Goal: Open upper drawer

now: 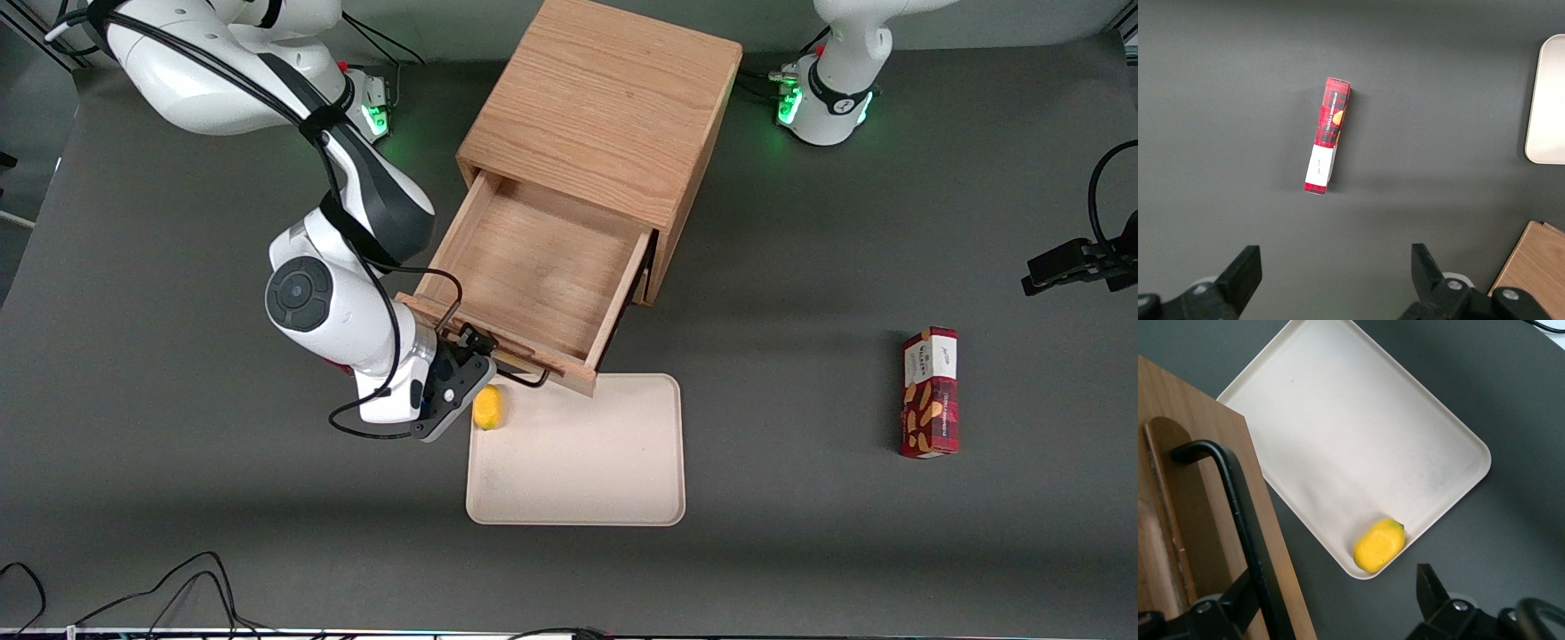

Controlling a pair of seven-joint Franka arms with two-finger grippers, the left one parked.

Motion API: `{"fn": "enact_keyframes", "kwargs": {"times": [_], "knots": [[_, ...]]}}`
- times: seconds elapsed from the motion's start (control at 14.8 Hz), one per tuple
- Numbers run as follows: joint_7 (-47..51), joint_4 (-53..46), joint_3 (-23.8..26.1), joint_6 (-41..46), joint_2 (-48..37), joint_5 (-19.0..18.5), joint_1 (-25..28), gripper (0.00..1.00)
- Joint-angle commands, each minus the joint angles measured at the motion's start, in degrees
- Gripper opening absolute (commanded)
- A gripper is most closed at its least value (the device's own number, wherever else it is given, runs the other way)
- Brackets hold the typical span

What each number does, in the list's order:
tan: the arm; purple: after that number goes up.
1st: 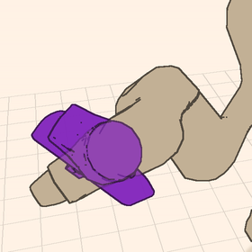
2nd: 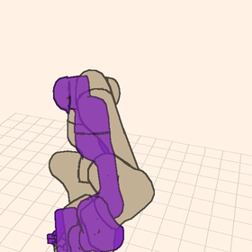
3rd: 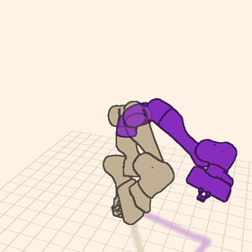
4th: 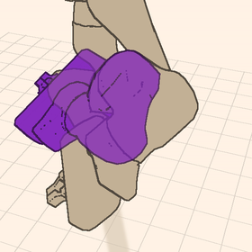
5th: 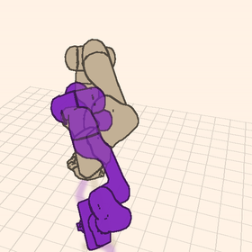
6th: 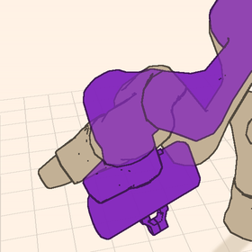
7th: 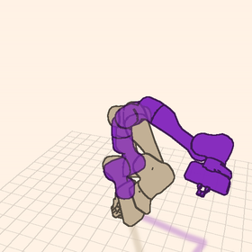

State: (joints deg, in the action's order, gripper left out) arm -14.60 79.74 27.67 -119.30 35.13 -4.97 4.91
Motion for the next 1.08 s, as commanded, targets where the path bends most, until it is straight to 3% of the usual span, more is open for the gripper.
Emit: {"fn": "enact_keyframes", "kwargs": {"times": [0.0,0.68,1.01], "knots": [[0.36,-3.54,-0.34,3.63,0.82,-1.36,0.19,1.00],[5.80,-5.22,-0.34,14.97,-6.38,-1.62,0.19,1.00],[11.17,-2.68,-0.34,25.24,-13.22,-2.50,0.10,1.00]]}}
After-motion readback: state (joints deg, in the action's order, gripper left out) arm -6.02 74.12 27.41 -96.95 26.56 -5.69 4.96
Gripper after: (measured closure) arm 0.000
